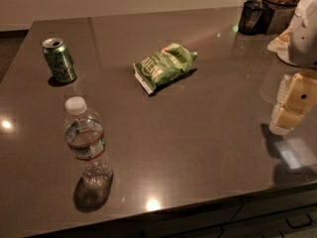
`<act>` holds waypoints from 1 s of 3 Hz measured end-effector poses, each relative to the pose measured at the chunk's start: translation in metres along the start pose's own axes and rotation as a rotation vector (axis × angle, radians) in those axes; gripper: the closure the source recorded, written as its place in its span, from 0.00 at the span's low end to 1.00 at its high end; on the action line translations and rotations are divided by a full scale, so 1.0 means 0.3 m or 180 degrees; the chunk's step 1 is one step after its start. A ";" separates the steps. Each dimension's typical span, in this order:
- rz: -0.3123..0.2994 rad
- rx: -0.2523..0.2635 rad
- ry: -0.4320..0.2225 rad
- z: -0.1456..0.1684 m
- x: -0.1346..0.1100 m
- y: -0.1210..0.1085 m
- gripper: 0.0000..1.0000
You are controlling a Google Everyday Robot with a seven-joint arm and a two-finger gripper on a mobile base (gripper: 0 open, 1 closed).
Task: Move green can near water bottle
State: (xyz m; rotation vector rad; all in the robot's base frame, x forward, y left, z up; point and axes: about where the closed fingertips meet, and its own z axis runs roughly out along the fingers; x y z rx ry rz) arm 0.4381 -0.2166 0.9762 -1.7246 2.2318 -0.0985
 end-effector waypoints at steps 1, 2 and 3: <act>0.0000 0.0001 0.0000 0.000 0.000 0.000 0.00; -0.0027 0.0021 -0.0068 -0.002 -0.034 -0.022 0.00; -0.0153 0.0002 -0.0404 0.028 -0.156 -0.101 0.00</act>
Offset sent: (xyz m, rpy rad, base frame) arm 0.0206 0.0183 0.0049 0.0406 -0.0095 0.0315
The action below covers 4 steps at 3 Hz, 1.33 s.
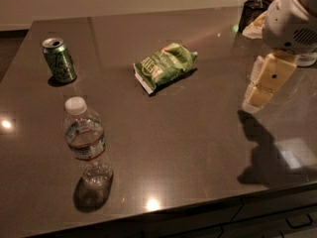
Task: Move green can near water bottle
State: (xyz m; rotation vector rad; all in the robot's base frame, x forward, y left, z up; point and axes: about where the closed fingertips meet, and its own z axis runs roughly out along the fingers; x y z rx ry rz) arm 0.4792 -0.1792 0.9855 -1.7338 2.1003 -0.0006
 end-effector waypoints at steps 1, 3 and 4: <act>-0.0029 0.0001 -0.0241 0.048 -0.108 -0.091 0.00; 0.0004 -0.0039 -0.0602 0.208 -0.374 -0.254 0.00; 0.0074 -0.0034 -0.0733 0.287 -0.482 -0.300 0.00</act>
Offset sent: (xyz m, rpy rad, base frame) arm 0.1138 0.1063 0.0018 0.2053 -0.0118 0.0671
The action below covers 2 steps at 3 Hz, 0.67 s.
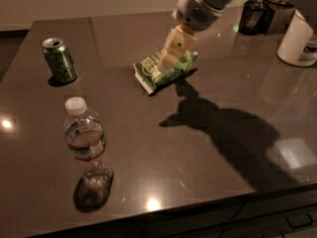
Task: Move green can near water bottle
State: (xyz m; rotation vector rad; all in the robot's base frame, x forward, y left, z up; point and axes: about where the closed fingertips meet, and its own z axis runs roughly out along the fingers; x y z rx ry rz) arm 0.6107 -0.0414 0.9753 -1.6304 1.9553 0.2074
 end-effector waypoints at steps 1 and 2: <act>0.0085 0.0033 -0.0131 0.096 -0.097 -0.021 0.00; 0.0175 0.0039 -0.0232 0.173 -0.189 -0.039 0.00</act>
Offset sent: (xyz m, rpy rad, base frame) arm 0.0529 0.1122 -0.0108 0.1397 0.0010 -0.0618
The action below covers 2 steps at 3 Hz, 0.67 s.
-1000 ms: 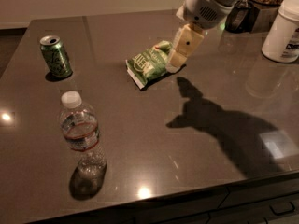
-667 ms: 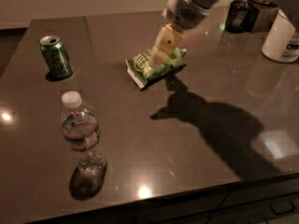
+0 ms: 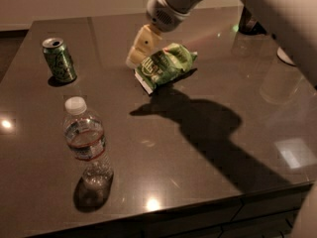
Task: Move green can near water bottle
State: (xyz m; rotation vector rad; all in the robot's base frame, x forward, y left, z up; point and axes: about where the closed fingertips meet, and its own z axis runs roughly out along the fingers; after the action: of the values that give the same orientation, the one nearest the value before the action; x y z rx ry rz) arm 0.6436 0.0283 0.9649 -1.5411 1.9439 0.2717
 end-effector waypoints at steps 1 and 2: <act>0.0080 -0.0003 -0.0086 0.069 -0.091 0.003 0.00; 0.0204 0.0004 -0.0183 0.142 -0.186 -0.005 0.00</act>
Offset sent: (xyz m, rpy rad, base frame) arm 0.0338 0.0926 0.0043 0.1154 0.0188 -0.0632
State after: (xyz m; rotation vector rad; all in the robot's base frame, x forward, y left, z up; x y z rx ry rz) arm 0.6661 0.0949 0.9649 -1.4563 1.9504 0.3382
